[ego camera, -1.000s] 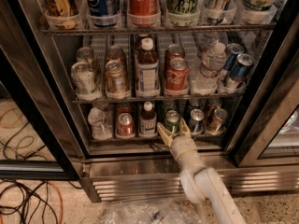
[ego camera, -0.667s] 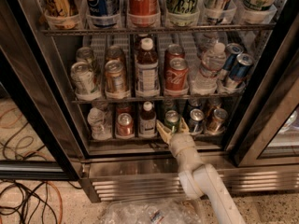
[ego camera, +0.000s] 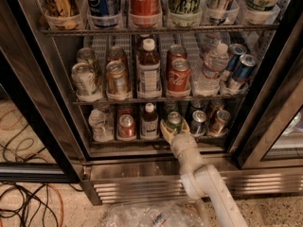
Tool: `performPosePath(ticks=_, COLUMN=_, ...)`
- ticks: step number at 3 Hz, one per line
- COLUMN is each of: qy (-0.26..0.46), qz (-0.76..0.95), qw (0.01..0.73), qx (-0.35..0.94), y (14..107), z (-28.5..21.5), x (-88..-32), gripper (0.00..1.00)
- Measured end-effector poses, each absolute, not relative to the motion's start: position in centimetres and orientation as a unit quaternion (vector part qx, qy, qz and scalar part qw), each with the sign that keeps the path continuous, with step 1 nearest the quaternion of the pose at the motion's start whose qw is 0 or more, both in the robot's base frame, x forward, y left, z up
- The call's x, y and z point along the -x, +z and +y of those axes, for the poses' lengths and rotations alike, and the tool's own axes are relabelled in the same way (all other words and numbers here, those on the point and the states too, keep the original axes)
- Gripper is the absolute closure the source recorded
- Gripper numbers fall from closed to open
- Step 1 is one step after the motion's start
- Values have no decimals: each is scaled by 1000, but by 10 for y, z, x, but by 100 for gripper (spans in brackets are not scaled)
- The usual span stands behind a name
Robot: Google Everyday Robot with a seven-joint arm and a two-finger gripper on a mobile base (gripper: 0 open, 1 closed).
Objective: Pick green can from bottom shelf of fridge
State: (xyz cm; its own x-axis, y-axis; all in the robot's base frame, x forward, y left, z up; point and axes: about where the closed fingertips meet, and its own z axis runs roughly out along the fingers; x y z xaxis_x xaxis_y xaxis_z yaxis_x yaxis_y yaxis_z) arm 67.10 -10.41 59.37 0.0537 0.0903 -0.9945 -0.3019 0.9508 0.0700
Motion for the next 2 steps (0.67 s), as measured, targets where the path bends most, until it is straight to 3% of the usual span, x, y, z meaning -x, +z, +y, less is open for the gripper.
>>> performPosePath(ticks=1, qy=136, qz=674, qw=722, qx=78, y=594, z=-104, x=-671, gripper=97)
performPosePath(ticks=2, qy=137, qz=677, qw=718, qx=83, y=602, z=-106, x=-667, gripper=100)
